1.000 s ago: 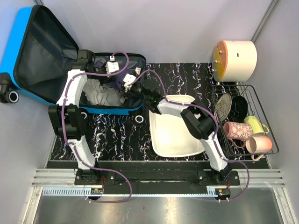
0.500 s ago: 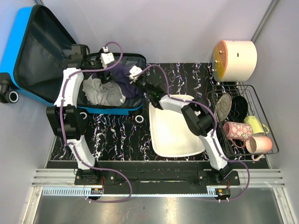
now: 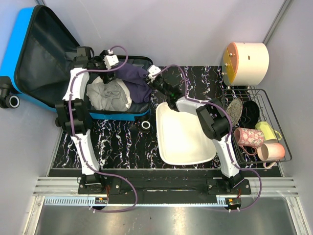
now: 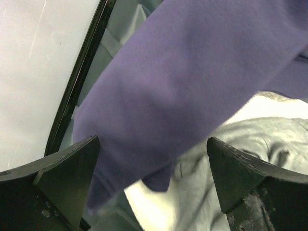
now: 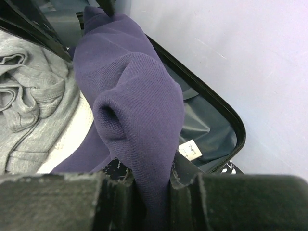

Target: Open, take out, and arrange the luggage

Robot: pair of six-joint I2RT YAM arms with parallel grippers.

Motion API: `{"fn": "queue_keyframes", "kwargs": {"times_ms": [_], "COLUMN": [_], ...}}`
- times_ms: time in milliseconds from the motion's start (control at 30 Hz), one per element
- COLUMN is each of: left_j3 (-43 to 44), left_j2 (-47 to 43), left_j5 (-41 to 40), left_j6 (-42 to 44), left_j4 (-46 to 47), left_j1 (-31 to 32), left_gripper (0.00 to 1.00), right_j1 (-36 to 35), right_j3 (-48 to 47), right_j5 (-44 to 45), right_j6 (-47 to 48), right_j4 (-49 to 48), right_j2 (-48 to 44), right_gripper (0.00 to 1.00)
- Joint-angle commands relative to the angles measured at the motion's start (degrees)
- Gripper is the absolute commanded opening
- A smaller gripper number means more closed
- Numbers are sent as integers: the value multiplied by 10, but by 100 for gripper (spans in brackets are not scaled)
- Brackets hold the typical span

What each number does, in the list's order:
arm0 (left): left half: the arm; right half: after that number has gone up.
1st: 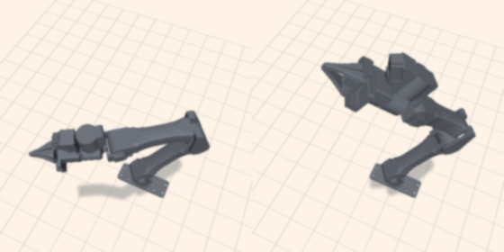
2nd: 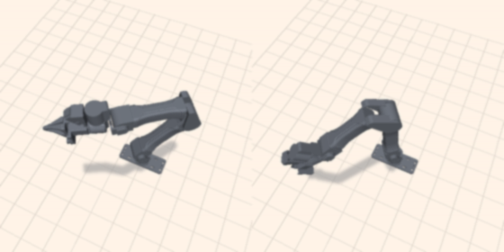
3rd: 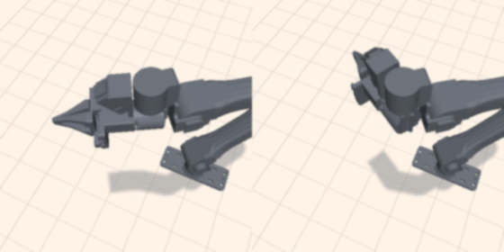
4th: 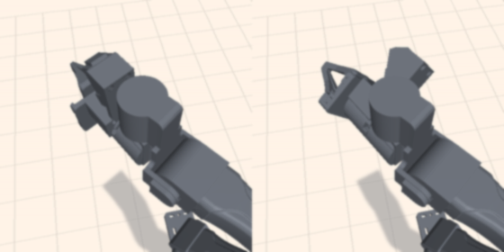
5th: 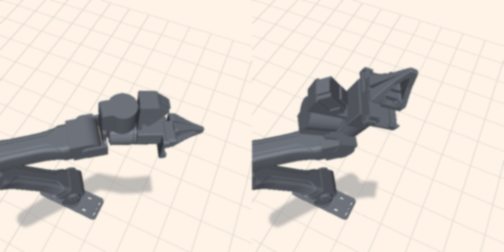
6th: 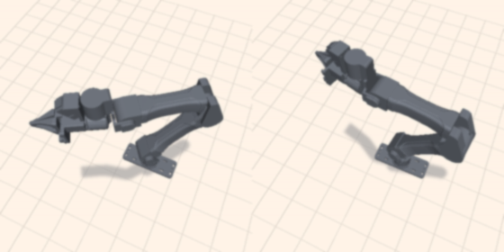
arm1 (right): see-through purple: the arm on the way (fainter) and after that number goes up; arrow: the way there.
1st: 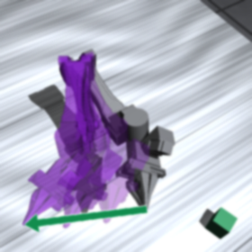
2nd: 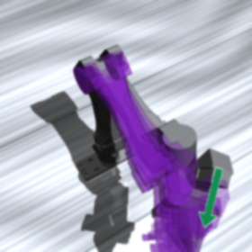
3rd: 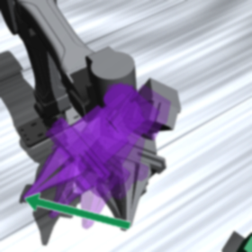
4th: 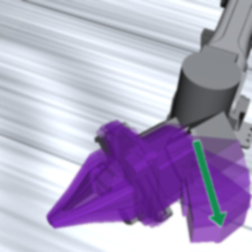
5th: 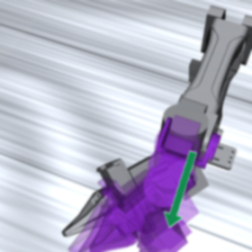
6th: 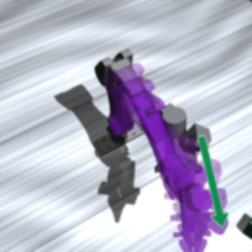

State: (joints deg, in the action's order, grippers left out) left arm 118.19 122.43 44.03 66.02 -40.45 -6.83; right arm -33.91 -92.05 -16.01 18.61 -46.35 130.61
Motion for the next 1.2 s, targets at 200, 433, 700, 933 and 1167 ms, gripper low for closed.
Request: {"fn": "queue_keyframes", "kwargs": {"times_ms": [200,433,700,933,1167], "left_j3": [35,34,-34,-67,-164], "left_j2": [57,66,-51,-137,-232], "left_j5": [-18,-5,0,-1,20], "left_j6": [22,76,27,-181,-274], "left_j4": [147,135,128,161,215], "left_j1": [45,60,61,45,37], "left_gripper": [99,58,49,99,99], "right_j1": [3,3,13,31,53], "right_j3": [9,-14,-58,-68,-43], "right_j5": [-64,-69,-23,-33,-67], "right_j6": [13,23,19,20,66], "right_j4": [-61,-47,18,119,227], "right_j2": [-59,-60,-109,-196,-305], "right_gripper": [0,0,0,0,0]}}
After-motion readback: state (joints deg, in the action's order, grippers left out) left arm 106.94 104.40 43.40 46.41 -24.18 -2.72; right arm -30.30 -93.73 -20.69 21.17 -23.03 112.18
